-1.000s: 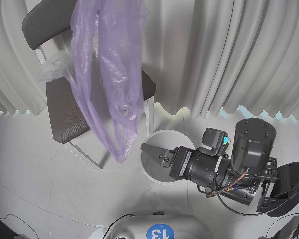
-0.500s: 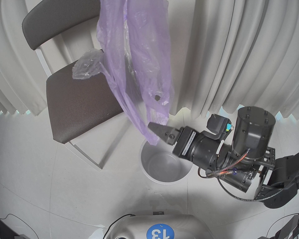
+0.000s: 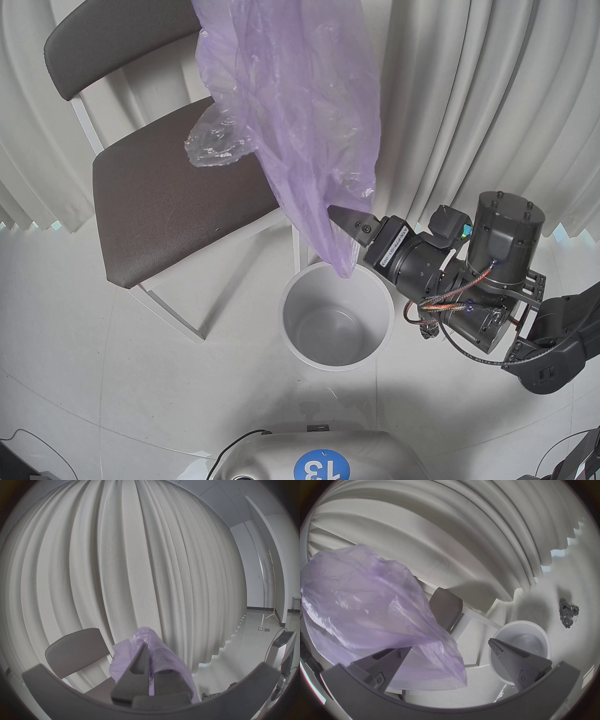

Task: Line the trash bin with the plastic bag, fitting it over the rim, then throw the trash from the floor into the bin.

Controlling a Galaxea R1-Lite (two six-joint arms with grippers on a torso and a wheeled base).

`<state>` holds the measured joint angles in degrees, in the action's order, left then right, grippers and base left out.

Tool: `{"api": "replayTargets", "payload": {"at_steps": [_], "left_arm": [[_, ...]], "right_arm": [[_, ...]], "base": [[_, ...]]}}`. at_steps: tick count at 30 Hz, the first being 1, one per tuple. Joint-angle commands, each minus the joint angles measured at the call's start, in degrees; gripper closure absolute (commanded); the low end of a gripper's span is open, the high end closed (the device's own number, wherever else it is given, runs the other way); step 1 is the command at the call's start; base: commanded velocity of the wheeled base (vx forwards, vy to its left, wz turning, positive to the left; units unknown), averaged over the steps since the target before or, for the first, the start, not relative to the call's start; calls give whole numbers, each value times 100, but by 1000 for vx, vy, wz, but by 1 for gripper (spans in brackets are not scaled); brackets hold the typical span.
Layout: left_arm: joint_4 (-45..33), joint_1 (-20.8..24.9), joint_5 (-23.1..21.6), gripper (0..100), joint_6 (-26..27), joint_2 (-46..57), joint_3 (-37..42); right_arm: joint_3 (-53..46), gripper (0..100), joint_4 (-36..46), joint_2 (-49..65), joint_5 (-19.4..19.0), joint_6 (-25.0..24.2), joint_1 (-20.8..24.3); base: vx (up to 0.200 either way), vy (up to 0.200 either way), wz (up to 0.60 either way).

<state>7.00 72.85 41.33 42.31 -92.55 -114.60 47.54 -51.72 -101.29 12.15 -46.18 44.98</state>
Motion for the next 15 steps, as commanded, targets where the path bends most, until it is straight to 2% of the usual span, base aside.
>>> {"api": "replayTargets", "payload": {"at_steps": [1,15], "left_arm": [[3,1,7,100,5,-35,1],[3,1,7,100,5,-70,1]], "right_arm": [[-114,0,4,-13,-29,4,177],[-298,0,-39,-444,-55,-49,634]], "base": [[0,0,0],[0,0,0]]}}
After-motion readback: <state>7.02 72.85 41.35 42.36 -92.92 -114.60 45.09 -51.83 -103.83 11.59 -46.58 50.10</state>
